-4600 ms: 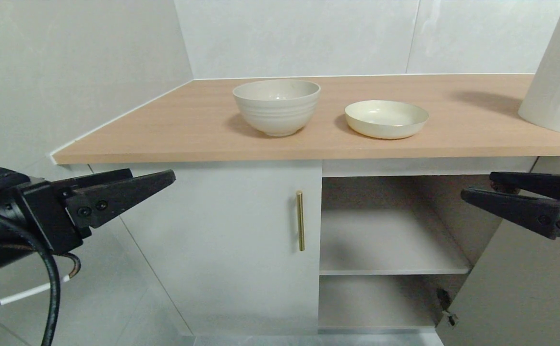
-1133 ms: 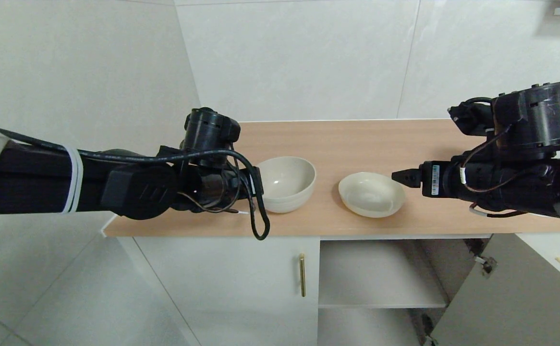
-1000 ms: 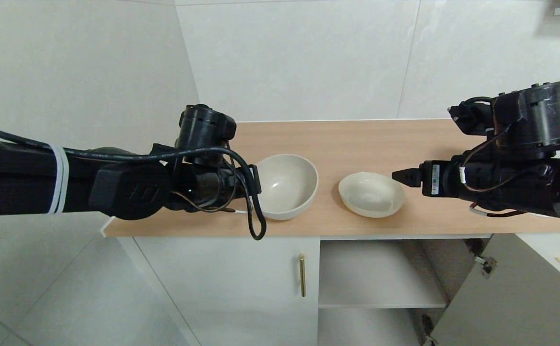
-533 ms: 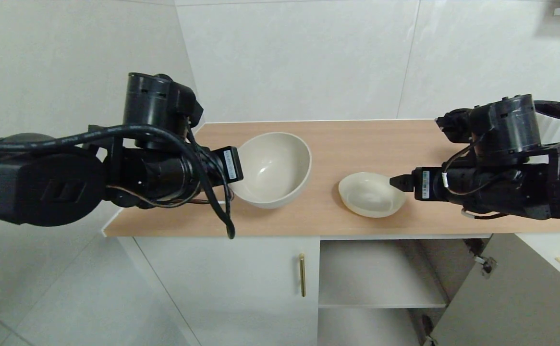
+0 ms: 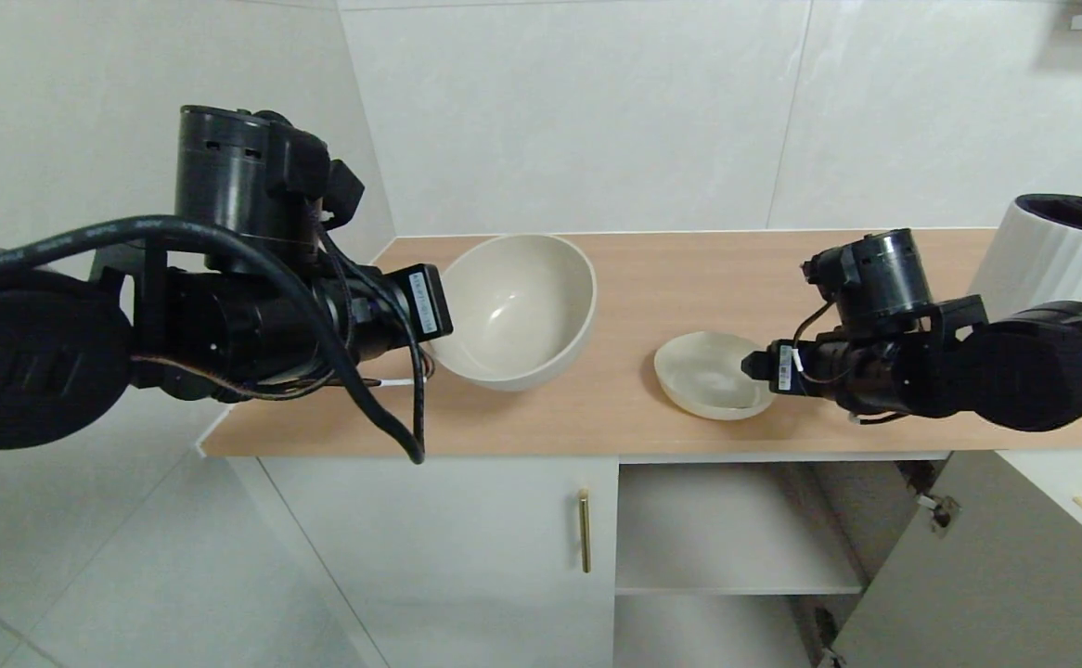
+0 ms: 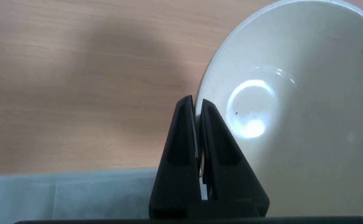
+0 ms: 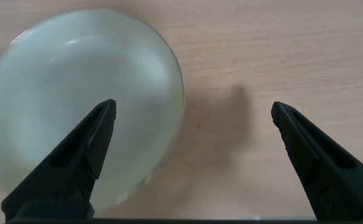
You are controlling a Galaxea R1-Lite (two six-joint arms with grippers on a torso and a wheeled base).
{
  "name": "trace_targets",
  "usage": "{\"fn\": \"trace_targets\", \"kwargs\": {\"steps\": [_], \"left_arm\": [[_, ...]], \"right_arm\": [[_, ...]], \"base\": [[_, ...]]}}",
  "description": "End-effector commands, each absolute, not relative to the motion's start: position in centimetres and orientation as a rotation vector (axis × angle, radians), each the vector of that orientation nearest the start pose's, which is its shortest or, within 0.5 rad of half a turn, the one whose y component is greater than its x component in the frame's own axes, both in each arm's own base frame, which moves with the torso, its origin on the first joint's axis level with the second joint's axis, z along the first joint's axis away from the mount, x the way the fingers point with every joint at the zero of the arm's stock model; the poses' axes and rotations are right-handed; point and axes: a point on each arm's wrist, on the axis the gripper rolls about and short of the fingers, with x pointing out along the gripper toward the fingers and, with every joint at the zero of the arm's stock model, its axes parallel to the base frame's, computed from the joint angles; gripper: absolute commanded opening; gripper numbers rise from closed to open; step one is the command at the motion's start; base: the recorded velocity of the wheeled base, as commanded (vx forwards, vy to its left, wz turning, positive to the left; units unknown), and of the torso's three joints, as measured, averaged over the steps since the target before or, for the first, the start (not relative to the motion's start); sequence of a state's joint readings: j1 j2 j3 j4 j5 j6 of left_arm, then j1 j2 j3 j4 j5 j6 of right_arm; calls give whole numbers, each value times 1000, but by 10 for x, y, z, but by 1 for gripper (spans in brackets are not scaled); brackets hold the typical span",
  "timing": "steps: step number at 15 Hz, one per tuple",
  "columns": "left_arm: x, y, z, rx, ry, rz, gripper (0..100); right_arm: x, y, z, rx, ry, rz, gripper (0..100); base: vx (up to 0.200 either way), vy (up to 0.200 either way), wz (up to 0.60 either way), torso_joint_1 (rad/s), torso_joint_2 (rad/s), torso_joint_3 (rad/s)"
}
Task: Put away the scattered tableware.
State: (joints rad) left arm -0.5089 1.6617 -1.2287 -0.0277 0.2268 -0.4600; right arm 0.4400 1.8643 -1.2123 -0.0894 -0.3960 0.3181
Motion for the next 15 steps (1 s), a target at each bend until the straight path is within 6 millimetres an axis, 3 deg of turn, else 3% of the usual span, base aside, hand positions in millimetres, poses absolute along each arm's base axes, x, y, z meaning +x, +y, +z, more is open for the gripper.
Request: {"fn": "trace_targets", "kwargs": {"steps": [1, 2, 3, 8, 12, 15], "left_arm": [[273, -147, 255, -307, 431, -186, 0], [273, -147, 255, -308, 431, -186, 0], [273, -146, 255, -309, 430, -186, 0], [271, -145, 258, -312, 423, -188, 0], [263, -147, 257, -295, 432, -218, 0], [249, -141, 250, -284, 454, -232, 0]], "right_arm": [[337, 147, 174, 77, 526, -46, 100], [338, 148, 173, 77, 524, -46, 100], [339, 148, 172, 82, 526, -46, 0], [342, 150, 170, 95, 517, -44, 0], [310, 136, 222, 181, 410, 13, 0], [288, 128, 241, 210, 409, 95, 0]], "base": [[0, 0, 0, 0, 0, 0], [0, 0, 0, 0, 0, 0], [0, 0, 0, 0, 0, 0], [0, 0, 0, 0, 0, 0], [0, 0, 0, 0, 0, 0], [0, 0, 0, 0, 0, 0]]}}
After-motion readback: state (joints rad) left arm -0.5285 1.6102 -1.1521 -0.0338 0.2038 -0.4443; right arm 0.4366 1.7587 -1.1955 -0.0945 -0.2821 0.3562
